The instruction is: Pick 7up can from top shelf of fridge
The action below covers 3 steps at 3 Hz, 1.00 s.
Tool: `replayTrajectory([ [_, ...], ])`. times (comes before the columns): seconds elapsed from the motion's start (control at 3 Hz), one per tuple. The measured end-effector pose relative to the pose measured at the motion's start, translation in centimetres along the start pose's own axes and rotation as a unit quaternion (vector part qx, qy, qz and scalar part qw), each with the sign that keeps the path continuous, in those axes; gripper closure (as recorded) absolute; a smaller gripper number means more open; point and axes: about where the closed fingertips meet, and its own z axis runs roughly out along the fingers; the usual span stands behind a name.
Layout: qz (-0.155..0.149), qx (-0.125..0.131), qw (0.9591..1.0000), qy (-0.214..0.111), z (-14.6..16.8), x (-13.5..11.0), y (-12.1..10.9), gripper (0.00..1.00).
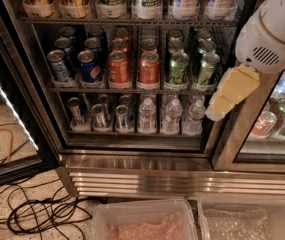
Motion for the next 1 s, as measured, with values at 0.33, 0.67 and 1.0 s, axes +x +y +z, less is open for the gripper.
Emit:
replayTrajectory([
  [0.33, 0.033, 0.012, 0.9993, -0.011, 0.2, -2.3, -0.5, 0.0],
  [0.67, 0.04, 0.012, 0.9991, -0.011, 0.1, -2.3, -0.5, 0.0],
  [1.0, 0.067, 0.01, 0.9969, -0.041, 0.5, -3.7, -0.3, 0.0],
])
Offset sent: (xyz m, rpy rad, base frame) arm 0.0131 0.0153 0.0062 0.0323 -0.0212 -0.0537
